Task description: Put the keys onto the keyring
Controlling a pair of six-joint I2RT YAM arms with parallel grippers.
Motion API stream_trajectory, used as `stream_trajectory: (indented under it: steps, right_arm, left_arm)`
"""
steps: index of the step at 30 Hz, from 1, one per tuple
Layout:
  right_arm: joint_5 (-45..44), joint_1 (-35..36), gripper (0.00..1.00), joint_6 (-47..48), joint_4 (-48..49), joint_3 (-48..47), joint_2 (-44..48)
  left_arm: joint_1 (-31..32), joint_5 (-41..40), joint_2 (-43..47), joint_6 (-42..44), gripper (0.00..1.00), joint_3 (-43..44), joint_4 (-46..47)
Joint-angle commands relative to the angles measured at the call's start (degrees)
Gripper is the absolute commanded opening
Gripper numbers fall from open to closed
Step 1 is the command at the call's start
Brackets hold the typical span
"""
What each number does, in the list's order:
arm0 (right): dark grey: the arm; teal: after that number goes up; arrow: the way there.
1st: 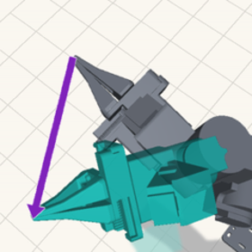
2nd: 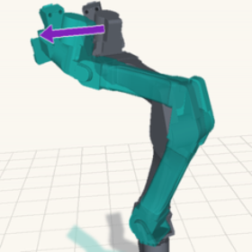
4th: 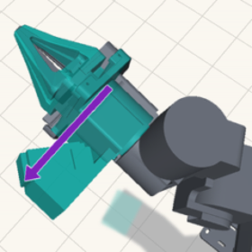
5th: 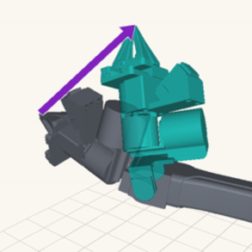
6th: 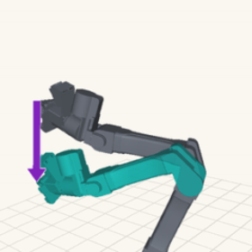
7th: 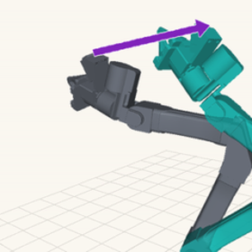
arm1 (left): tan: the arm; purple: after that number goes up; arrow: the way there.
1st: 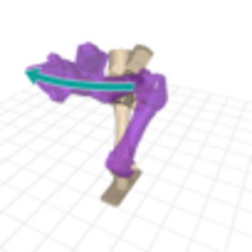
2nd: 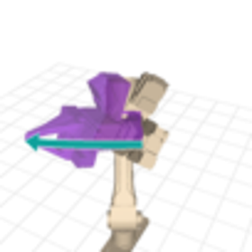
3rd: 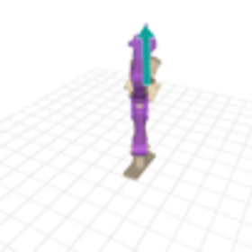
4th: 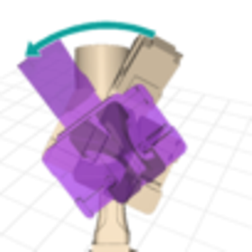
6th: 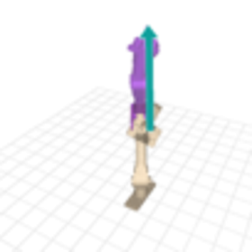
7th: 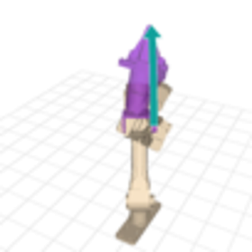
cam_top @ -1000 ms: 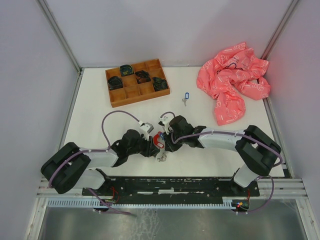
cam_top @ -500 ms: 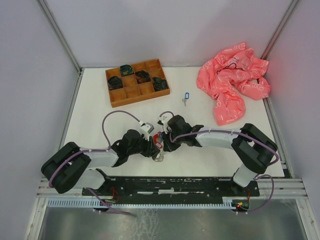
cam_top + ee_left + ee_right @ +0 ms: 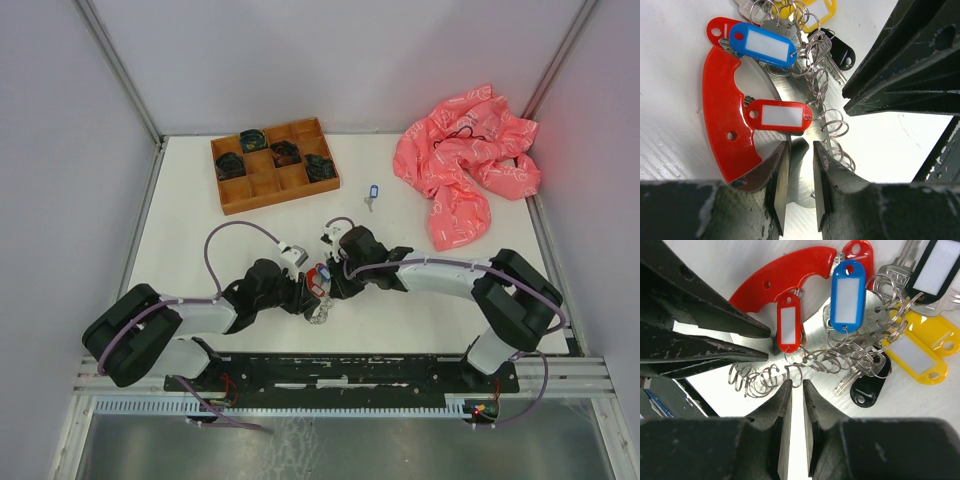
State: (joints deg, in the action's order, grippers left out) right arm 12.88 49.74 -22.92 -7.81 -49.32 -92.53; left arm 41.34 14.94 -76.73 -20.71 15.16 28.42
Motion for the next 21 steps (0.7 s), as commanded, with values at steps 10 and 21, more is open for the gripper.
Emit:
stream_trajectory:
  steps: [10,21]
  right_arm:
    - [2.63,-0.36,0.25,-3.74,4.46,-1.05,-4.59]
    - [4.6,-0.84,0.28,-5.94,6.35,-1.43,-5.48]
  left_arm:
    - [0.41,-1.16,0.29,0.23,0.33,0.05,0.67]
    - [0.38,-1.15,0.35,-0.03,0.33,-0.22,0.75]
